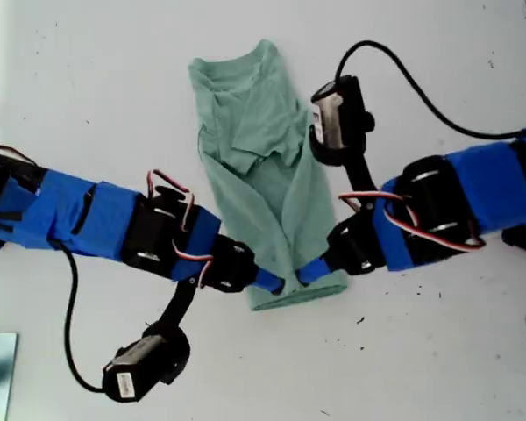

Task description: Fold t shirt

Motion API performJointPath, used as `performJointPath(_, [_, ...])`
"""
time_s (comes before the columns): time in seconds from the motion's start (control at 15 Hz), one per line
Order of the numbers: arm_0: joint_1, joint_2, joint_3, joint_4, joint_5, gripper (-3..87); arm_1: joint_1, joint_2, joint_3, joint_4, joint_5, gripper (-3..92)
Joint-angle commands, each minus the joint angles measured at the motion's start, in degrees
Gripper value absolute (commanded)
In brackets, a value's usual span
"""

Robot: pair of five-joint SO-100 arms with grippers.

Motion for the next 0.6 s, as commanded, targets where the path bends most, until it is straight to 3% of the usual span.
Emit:
performJointPath(0.0, [-0.4, -1.1, -3.0, -1.0, 0.9, 27.8, -1.5, -0.4, 1.9, -0.4, 2.1, 36.3])
performJointPath(0.4, [-2.7, -12.7, -4.6, -6.1, 1.8, 28.5, -1.7, -5.5, 19.4, -22.8, 2.2, 32.7])
performJointPath(0.47, [-2.9, -13.4, -4.6, -6.6, 2.5, 25.2, -1.6, -8.8, 19.4, -25.6, 1.8, 32.3])
performJointPath(0.53, [-2.8, -13.7, -4.6, -6.6, 2.8, 13.7, -1.7, -12.1, 19.3, -28.6, 1.6, 27.3])
